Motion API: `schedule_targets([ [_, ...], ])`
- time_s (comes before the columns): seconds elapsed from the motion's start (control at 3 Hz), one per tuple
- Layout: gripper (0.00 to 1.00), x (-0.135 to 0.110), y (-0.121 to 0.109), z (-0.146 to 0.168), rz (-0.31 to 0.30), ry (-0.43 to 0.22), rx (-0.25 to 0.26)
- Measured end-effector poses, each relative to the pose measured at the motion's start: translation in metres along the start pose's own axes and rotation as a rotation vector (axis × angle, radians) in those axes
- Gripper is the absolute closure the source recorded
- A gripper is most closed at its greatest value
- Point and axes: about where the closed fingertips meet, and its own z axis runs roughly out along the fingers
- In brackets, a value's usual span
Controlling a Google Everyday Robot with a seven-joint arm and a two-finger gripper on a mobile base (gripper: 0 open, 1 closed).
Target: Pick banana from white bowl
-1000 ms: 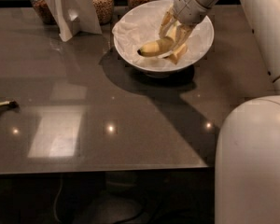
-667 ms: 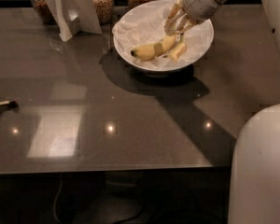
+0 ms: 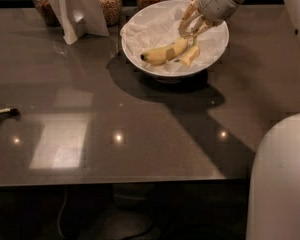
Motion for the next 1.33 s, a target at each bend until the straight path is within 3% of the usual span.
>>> schedule_targets([
  [0.67,0.34,0.007,0.003,0.004,0.016,0.022,0.005],
  [1.0,0.19,0.012,0.003,0.013,0.018,0.022,-0.003],
  [1.33,0.20,0.018,0.005,0.023,0.023,0.021,-0.014],
])
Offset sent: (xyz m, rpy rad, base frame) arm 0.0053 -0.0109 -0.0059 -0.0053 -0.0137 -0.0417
